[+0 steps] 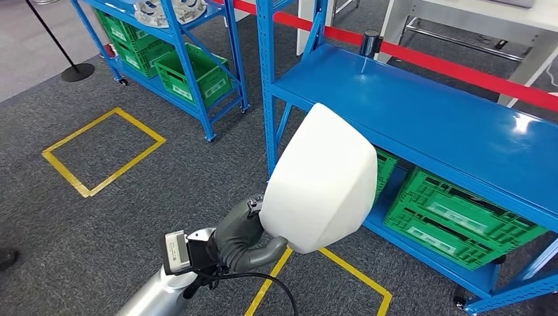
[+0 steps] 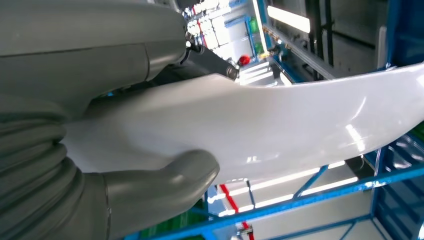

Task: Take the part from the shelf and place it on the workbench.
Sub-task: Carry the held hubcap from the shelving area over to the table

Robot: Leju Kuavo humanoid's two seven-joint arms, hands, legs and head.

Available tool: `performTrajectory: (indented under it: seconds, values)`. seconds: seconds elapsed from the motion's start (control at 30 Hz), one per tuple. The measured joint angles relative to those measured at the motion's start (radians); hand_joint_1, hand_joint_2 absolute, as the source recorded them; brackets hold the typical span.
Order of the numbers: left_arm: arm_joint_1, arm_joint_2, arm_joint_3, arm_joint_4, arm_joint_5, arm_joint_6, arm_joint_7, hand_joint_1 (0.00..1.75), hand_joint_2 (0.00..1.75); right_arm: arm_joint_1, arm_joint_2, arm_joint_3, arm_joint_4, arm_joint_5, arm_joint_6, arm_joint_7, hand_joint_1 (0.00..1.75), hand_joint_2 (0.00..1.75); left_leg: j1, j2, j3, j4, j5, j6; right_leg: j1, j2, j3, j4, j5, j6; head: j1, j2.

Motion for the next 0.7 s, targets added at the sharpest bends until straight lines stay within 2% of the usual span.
performTrajectory:
  seconds: [0.03,0.1,0.13,0.17,0.2,0.23,0.27,0.33,0.37,0.4,0.47,0.5,0.53,0.6,0.63,0.67,0.7]
  values:
    - [0.000,0.002,0.000,-0.006,-0.002,0.001,-0.002,1.75,1.75,0.000,-0.002,0.000,0.000,0.002,0.000,0.004,0.00,0.00,-0.002,0.025,-0.013,0.025,-0.017,-0.005,-0.003,-0.014,0.001,-0.004,0.002,-0.006,-0.005,0.000]
    - [0.000,0.006,0.000,-0.019,-0.005,0.000,0.000,1.75,1.75,0.005,-0.005,0.000,0.000,0.002,-0.002,0.011,0.00,0.00,-0.002,0.094,-0.065,0.137,-0.079,-0.014,-0.003,-0.043,0.002,-0.006,0.003,-0.013,-0.014,0.000]
    - [0.000,0.007,0.000,-0.022,-0.007,-0.001,0.003,1.75,1.75,0.008,-0.005,0.000,0.000,0.002,-0.002,0.016,0.00,0.00,0.001,0.115,-0.097,0.205,-0.109,-0.019,-0.001,-0.059,0.002,-0.006,0.002,-0.015,-0.017,0.000]
    - [0.001,0.009,-0.001,-0.024,-0.009,-0.004,0.008,1.75,1.75,0.010,-0.005,0.000,0.000,0.003,-0.003,0.021,0.00,0.00,0.004,0.125,-0.119,0.254,-0.125,-0.022,-0.001,-0.075,0.002,-0.006,0.001,-0.015,-0.017,0.000]
    - [0.002,0.012,-0.001,-0.025,-0.010,-0.008,0.013,1.75,1.75,0.011,-0.005,0.000,0.000,0.003,-0.004,0.025,0.00,0.00,0.007,0.130,-0.125,0.270,-0.123,-0.025,-0.001,-0.091,0.002,-0.006,0.001,-0.015,-0.017,0.000]
    - [0.002,0.015,-0.001,-0.025,-0.011,-0.011,0.016,1.75,1.75,0.012,-0.004,0.000,0.000,0.005,-0.004,0.026,0.00,0.00,0.010,0.134,-0.111,0.247,-0.103,-0.026,-0.001,-0.105,0.003,-0.006,0.000,-0.014,-0.017,0.000]
    - [0.001,0.018,-0.001,-0.027,-0.011,-0.014,0.019,1.75,1.75,0.011,-0.002,0.000,0.000,0.008,-0.004,0.027,0.00,0.00,0.011,0.143,-0.078,0.189,-0.073,-0.025,-0.001,-0.119,0.004,-0.006,-0.001,-0.013,-0.017,0.000]
    - [-0.003,0.021,-0.001,-0.031,-0.012,-0.015,0.022,1.75,1.75,0.011,0.002,0.001,0.000,0.015,-0.004,0.026,0.00,0.00,0.007,0.189,-0.002,0.053,-0.026,-0.017,0.003,-0.143,0.009,-0.005,-0.006,-0.005,-0.018,0.000]
    - [-0.005,0.023,-0.001,-0.034,-0.012,-0.015,0.023,1.75,1.75,0.010,0.003,0.001,0.000,0.018,-0.004,0.026,0.00,0.00,0.003,0.205,0.021,0.009,-0.016,-0.011,0.006,-0.154,0.011,-0.004,-0.009,0.001,-0.017,0.000]
    - [-0.006,0.024,-0.001,-0.036,-0.012,-0.016,0.023,1.75,1.75,0.010,0.004,0.001,0.000,0.019,-0.004,0.026,0.00,0.00,0.000,0.213,0.029,-0.011,-0.015,-0.003,0.008,-0.164,0.013,-0.004,-0.010,0.007,-0.015,0.000]
    - [-0.006,0.027,-0.002,-0.039,-0.012,-0.016,0.024,1.75,1.75,0.007,0.006,0.001,0.000,0.020,-0.004,0.026,0.00,0.00,-0.003,0.187,0.026,-0.016,-0.011,0.011,0.007,-0.183,0.018,-0.006,-0.012,0.019,-0.012,0.000]
    - [-0.006,0.029,-0.002,-0.041,-0.012,-0.016,0.024,1.75,1.75,0.004,0.006,0.001,0.000,0.020,-0.004,0.026,0.00,0.00,-0.002,0.174,0.027,-0.020,-0.007,0.017,0.004,-0.172,0.018,0.000,-0.018,0.025,-0.012,0.000]
    - [-0.007,0.029,-0.002,-0.043,-0.012,-0.016,0.024,1.75,1.75,0.002,0.006,0.002,0.000,0.020,-0.002,0.026,0.00,0.00,0.001,0.162,0.028,-0.024,-0.003,0.024,0.001,-0.145,0.011,0.022,-0.035,0.030,-0.011,0.000]
    - [-0.009,0.029,-0.002,-0.046,-0.012,-0.017,0.024,1.75,1.75,0.002,0.007,0.002,0.000,0.020,0.004,0.026,0.00,0.00,0.006,0.139,0.027,-0.028,0.003,0.032,-0.002,-0.070,-0.034,0.129,-0.096,0.036,-0.006,0.000]
    - [-0.009,0.029,-0.002,-0.046,-0.012,-0.017,0.025,1.75,1.75,0.004,0.007,0.002,0.000,0.020,0.008,0.026,0.00,0.00,0.006,0.126,0.025,-0.027,0.003,0.034,-0.001,-0.049,-0.070,0.201,-0.129,0.037,-0.003,0.000]
    - [-0.007,0.029,-0.002,-0.046,-0.012,-0.017,0.026,1.75,1.75,0.007,0.008,0.002,0.000,0.020,0.010,0.026,0.00,0.00,0.005,0.111,0.023,-0.026,0.004,0.035,-0.001,-0.041,-0.101,0.260,-0.150,0.038,-0.002,0.000]
    - [-0.006,0.029,-0.002,-0.046,-0.013,-0.018,0.027,1.75,1.75,0.010,0.008,0.002,0.000,0.021,0.010,0.026,0.00,0.00,0.005,0.095,0.022,-0.025,0.004,0.035,-0.001,-0.038,-0.119,0.289,-0.151,0.038,-0.001,0.000]
